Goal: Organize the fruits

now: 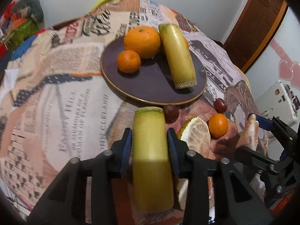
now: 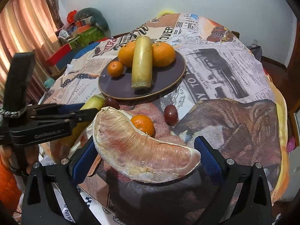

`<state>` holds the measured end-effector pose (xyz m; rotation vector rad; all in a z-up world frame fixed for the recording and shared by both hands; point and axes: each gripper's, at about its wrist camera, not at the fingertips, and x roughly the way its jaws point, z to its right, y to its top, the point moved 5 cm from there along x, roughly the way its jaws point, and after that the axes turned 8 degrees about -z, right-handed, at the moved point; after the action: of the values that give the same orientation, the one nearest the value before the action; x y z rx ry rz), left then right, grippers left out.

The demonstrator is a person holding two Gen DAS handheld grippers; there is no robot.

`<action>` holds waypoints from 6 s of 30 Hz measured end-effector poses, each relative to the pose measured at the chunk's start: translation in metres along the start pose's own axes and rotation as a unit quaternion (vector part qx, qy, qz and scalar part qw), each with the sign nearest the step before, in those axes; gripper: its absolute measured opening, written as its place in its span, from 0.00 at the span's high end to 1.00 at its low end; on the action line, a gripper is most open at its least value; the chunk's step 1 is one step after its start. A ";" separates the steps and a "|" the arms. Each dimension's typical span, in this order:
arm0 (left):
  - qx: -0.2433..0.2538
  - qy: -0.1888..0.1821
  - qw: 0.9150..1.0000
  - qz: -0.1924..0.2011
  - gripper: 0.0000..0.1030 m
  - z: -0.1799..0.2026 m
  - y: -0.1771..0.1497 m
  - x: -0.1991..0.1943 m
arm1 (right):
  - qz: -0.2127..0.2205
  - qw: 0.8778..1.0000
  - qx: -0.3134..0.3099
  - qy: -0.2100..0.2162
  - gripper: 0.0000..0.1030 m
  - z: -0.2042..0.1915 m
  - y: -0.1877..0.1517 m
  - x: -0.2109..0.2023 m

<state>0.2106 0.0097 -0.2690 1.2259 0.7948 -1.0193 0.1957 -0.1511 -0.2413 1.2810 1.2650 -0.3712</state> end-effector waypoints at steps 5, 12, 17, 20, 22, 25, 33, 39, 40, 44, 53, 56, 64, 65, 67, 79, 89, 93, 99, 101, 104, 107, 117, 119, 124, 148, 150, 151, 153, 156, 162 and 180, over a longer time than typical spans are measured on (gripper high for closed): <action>-0.002 -0.004 1.000 0.000 0.65 -0.001 0.002 0.002 | 0.012 1.000 0.004 -0.005 0.03 0.003 0.004 -0.005; -0.001 0.004 1.000 0.020 0.65 -0.002 0.001 -0.019 | 0.024 1.000 0.017 -0.004 0.03 0.010 0.014 -0.013; 0.000 0.012 0.998 0.056 0.65 -0.003 0.005 -0.047 | 0.039 0.999 0.022 -0.012 0.03 0.016 0.025 -0.021; -0.010 0.013 0.996 0.084 0.65 -0.006 0.011 -0.065 | 0.051 0.998 0.024 -0.018 0.03 0.019 0.032 -0.026; -0.016 0.008 0.995 0.098 0.65 -0.008 0.017 -0.074 | 0.057 0.998 0.026 -0.019 0.03 0.021 0.037 -0.029; -0.017 0.009 0.993 0.115 0.65 -0.007 0.027 -0.084 | 0.065 0.997 0.026 -0.025 0.03 0.023 0.044 -0.031; 0.008 0.004 0.991 0.130 0.65 0.006 0.054 -0.090 | 0.085 0.996 0.029 -0.028 0.03 0.026 0.065 -0.032; 0.028 0.007 0.993 0.113 0.65 0.015 0.064 -0.072 | 0.087 0.995 0.033 -0.029 0.03 0.029 0.083 -0.021; 0.029 0.007 0.993 0.110 0.65 0.016 0.065 -0.069 | 0.084 0.996 0.035 -0.026 0.03 0.031 0.087 -0.015; 0.029 0.005 0.995 0.097 0.65 0.014 0.072 -0.053 | 0.076 0.996 0.040 -0.022 0.03 0.034 0.095 -0.003; 0.028 0.007 0.995 0.092 0.65 0.010 0.090 -0.033 | 0.062 0.996 0.059 -0.011 0.03 0.042 0.114 0.023; 0.020 0.003 0.996 0.091 0.65 0.005 0.094 -0.027 | 0.062 0.996 0.059 -0.003 0.03 0.041 0.118 0.027; 0.016 0.005 0.996 0.089 0.65 -0.001 0.109 -0.019 | 0.042 0.998 0.041 0.018 0.01 0.029 0.127 0.041; 0.016 0.004 0.996 0.089 0.65 -0.002 0.110 -0.018 | 0.040 0.998 0.044 0.017 0.01 0.031 0.127 0.043; 0.015 0.002 0.996 0.089 0.65 -0.003 0.113 -0.017 | 0.032 0.998 0.051 0.024 0.01 0.034 0.127 0.048; 0.026 0.026 0.995 0.091 0.61 -0.004 0.126 -0.012 | 0.016 0.998 0.056 0.035 0.01 0.039 0.125 0.052; 0.022 0.022 0.997 0.076 0.53 -0.014 0.139 -0.010 | 0.012 0.999 0.022 0.020 0.01 0.035 0.124 0.050; 0.021 0.023 0.995 0.090 0.52 -0.018 0.138 -0.022 | 0.009 1.000 0.017 0.024 0.01 0.033 0.126 0.050; 0.024 0.034 0.992 0.116 0.41 -0.021 0.134 -0.043 | 0.007 0.999 0.011 0.032 0.00 0.026 0.128 0.049; 0.020 0.034 0.992 0.120 0.40 -0.025 0.133 -0.047 | 0.007 1.000 0.005 0.027 0.00 0.023 0.129 0.050; 0.013 0.038 0.992 0.118 0.40 -0.031 0.130 -0.048 | -0.005 0.999 0.001 0.033 0.00 0.021 0.129 0.054; 0.007 0.039 0.993 0.115 0.40 -0.037 0.126 -0.047 | -0.010 0.999 0.004 0.032 0.00 0.020 0.128 0.056; -0.002 0.033 0.994 0.104 0.40 -0.040 0.115 -0.042 | -0.029 0.999 -0.009 0.037 0.00 0.015 0.119 0.052; -0.003 0.032 0.994 0.104 0.40 -0.041 0.114 -0.043 | -0.027 0.999 -0.022 0.035 0.00 0.008 0.118 0.049; -0.007 0.031 0.994 0.108 0.40 -0.042 0.110 -0.048 | -0.013 0.999 -0.038 0.026 0.00 -0.001 0.125 0.041; 0.120 0.024 0.991 0.054 0.40 0.017 0.141 -0.024 | -0.015 0.998 -0.061 0.013 0.00 -0.005 0.120 0.058; 0.119 0.035 0.991 0.052 0.40 0.014 0.142 -0.021 | -0.012 0.997 -0.069 0.010 0.00 -0.006 0.118 0.058; 0.118 0.037 0.991 0.052 0.40 0.012 0.143 -0.021 | -0.011 0.997 -0.074 0.009 0.00 -0.006 0.116 0.057; 0.114 0.034 0.992 0.053 0.40 0.010 0.143 -0.022 | -0.009 0.997 -0.078 0.010 0.00 -0.007 0.114 0.055; 0.104 0.033 0.992 0.059 0.40 0.006 0.144 -0.024 | -0.001 0.997 -0.074 0.014 0.00 -0.005 0.111 0.046; 0.081 0.026 0.994 0.070 0.40 0.001 0.144 -0.034 | 0.020 0.998 -0.065 0.016 0.00 -0.003 0.106 0.021; 0.035 0.022 0.993 0.113 0.40 -0.012 0.097 -0.087 | 0.035 0.998 -0.047 -0.018 0.00 0.005 0.071 -0.012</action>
<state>0.2697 0.0407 -0.1564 1.3699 0.6411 -0.8424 0.2510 -0.1361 -0.1971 1.2305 1.1897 -0.2803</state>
